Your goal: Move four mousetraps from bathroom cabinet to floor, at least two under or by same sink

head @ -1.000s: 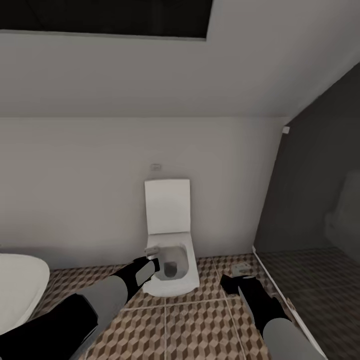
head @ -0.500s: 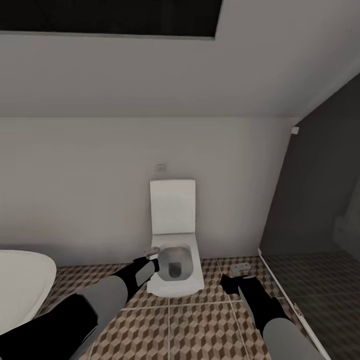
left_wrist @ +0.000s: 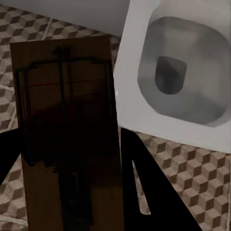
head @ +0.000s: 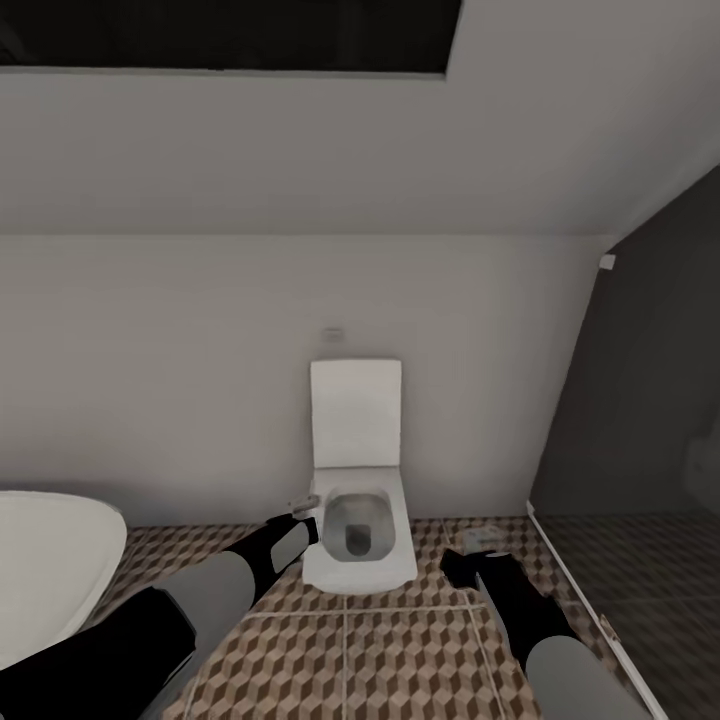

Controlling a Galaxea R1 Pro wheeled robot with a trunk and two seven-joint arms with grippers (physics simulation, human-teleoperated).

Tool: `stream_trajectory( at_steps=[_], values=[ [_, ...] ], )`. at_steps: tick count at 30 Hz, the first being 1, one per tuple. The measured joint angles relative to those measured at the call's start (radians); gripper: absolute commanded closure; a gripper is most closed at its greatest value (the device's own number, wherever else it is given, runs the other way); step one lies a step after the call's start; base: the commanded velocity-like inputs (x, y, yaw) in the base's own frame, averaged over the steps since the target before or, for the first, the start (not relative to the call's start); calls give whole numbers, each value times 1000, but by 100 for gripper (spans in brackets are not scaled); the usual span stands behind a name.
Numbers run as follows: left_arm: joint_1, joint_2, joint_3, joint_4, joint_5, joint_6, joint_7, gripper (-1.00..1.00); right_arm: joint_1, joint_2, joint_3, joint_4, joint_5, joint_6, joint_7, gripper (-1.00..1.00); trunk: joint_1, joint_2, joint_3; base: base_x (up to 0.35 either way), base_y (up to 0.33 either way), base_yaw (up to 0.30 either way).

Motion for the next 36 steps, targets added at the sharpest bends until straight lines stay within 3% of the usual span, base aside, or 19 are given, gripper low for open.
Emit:
stream_trajectory(
  at_steps=[11,36],
  values=[
    [0,0,0,1,0,0,0,100,0,0,-1,-1,0,1,1,100,0,0,0,0,0,182],
    [0,-1,-3,-1,5,0,6,100,0,-2,-2,-1,-3,0,-1,100,0,0,0,0,0,-36]
  ],
)
